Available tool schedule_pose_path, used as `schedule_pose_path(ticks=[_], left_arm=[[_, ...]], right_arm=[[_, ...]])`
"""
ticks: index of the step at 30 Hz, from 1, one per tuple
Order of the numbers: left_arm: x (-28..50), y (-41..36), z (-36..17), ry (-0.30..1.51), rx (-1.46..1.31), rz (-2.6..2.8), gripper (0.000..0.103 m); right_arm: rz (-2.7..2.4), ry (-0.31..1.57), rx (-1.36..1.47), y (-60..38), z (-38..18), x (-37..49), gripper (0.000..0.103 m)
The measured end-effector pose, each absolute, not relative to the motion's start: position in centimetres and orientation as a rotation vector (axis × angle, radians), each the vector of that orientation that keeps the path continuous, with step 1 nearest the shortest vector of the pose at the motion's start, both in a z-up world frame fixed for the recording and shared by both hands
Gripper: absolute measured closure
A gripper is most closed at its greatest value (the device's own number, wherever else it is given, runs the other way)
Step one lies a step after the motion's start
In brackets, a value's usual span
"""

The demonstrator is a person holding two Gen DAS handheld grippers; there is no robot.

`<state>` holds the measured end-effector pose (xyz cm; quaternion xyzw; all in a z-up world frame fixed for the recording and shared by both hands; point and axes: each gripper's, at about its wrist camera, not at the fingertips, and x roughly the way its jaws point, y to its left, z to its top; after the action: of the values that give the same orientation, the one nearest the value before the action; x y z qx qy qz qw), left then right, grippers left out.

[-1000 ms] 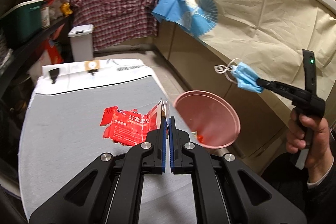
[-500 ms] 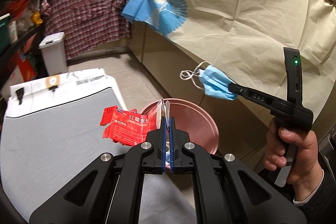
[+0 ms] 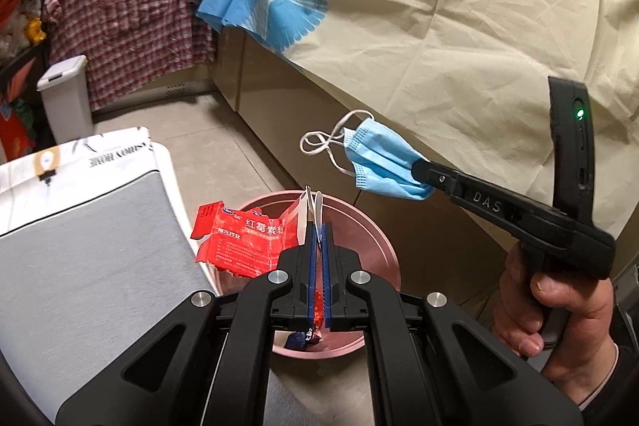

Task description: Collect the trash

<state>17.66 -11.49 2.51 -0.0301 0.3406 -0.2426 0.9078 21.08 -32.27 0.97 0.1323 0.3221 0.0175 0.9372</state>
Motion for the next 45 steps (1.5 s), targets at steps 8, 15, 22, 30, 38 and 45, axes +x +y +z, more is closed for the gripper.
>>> schedule_pose_path(ticks=[8,15,22,30,38,45], left_arm=[[19.8,-13.1,0.3,0.743,-0.074,-0.536,0.101],[20.8,-13.8,-0.7,0.763,-0.093,-0.576,0.100],[21.0,-12.1,-1.8,0.822,-0.156,-0.566,0.078],[18.0,-8.9,-0.1,0.788,-0.176,-0.479,0.067],[13.1,-6.9,3.2,0.712,-0.142,-0.361,0.038],[7.8,-4.8,4.7,0.655,-0.113,-0.216,0.027]], right_arm=[[0.028,0.678,0.271,-32.3,0.2,22.3,0.088],[0.025,0.690,0.267,-32.1,-0.2,23.2,0.088],[0.006,0.726,0.264,-32.3,-0.9,23.9,0.059],[0.009,0.711,0.234,-32.1,-0.3,22.2,0.047],[0.052,0.624,0.210,-30.9,2.1,17.6,0.028],[0.081,0.553,0.175,-30.2,3.3,12.1,0.014]])
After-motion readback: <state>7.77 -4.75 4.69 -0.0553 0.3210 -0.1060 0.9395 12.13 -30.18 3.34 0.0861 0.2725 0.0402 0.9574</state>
